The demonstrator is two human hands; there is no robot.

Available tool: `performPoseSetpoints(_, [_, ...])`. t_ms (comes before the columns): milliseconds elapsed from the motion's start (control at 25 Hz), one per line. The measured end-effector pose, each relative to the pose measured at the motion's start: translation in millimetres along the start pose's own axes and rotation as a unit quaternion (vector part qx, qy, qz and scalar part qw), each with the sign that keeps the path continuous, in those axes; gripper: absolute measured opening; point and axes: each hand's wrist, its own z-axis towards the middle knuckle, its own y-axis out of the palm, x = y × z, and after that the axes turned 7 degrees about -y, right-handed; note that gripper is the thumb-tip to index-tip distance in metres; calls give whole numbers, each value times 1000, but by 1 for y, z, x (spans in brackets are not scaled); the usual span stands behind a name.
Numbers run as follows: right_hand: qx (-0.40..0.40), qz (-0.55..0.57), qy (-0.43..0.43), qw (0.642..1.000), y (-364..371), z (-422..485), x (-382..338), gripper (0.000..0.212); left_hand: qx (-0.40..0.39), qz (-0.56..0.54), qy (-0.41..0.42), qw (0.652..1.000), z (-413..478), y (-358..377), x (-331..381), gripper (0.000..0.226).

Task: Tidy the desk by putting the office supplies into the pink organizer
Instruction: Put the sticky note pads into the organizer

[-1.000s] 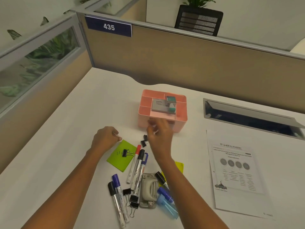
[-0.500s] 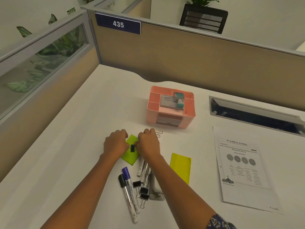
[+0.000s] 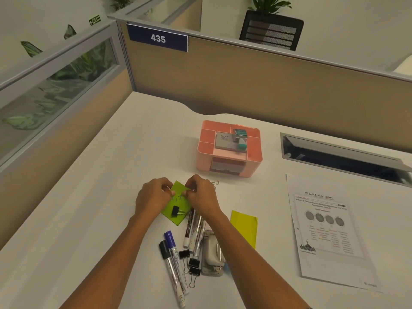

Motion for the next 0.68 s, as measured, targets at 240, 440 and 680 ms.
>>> performPoseSetpoints(240, [95,195,-21,976,-46,-3,-3,17,-3,-98,20,995,3,-36,37,14])
performPoseSetpoints(440, [157,289,-8,944,-85,6,-2,15,-1,-142,62,988,7,-49,81,9])
performPoseSetpoints(680, [243,289,-42,925,-149,18,-3,20,17,-185,131,974,14,-54,149,12])
